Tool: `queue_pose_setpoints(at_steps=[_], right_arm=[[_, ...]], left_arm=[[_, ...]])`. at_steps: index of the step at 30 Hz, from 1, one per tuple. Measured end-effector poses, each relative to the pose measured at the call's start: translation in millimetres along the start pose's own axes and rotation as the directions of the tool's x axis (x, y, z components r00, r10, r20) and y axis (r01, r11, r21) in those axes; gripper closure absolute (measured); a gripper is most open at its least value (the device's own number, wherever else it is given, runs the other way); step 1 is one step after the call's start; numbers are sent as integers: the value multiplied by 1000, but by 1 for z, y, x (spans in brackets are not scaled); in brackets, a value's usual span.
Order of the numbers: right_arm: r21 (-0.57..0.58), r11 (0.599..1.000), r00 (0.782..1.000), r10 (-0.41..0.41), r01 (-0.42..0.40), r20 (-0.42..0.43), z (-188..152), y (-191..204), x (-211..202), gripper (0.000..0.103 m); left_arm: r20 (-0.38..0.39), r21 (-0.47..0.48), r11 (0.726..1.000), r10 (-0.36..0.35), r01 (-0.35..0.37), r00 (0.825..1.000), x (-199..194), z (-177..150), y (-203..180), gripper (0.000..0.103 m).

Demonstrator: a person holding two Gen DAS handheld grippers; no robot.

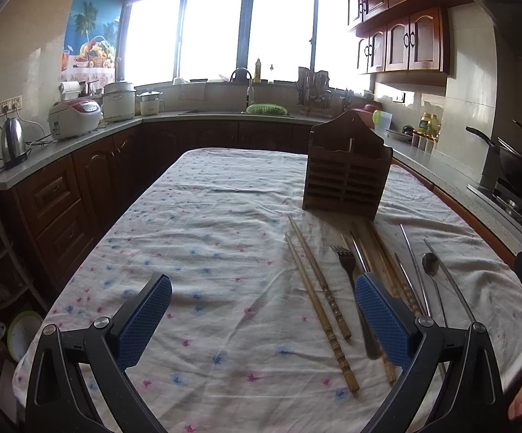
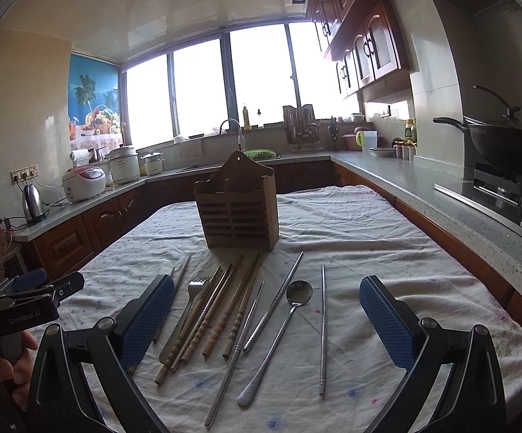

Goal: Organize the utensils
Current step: 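Lower the left tool and close it on a bamboo chopstick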

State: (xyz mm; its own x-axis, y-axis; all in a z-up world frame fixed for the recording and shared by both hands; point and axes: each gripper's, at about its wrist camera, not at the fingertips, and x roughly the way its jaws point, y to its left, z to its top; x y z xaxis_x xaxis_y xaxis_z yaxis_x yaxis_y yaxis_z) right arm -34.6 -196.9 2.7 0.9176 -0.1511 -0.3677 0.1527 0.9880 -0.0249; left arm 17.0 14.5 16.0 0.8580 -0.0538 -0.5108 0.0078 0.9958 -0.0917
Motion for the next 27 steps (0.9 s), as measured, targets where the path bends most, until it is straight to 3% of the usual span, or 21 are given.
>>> queue_pose_setpoints(at_steps=[9,13,18,23,27], right_arm=[[63,998,996,2,4,-93,17,-16,36,0],[90,996,991,9,3,-134,27,-23,58,0],[116,993,984,21,-1,-176,41,-29,88,2],[118,993,968,24,6,-249,50,-32,128,19],[122,992,944,27,15,-329,48,-34,165,31]], left_arm=[[-78,13,999,-29,30,996,36,37,-4,2],[-133,-11,996,-84,84,987,63,54,-4,10],[-194,-22,995,-100,97,976,102,75,-3,21],[-271,-4,994,-104,107,957,150,95,-4,38],[-335,-5,991,-125,131,934,189,106,-9,49]])
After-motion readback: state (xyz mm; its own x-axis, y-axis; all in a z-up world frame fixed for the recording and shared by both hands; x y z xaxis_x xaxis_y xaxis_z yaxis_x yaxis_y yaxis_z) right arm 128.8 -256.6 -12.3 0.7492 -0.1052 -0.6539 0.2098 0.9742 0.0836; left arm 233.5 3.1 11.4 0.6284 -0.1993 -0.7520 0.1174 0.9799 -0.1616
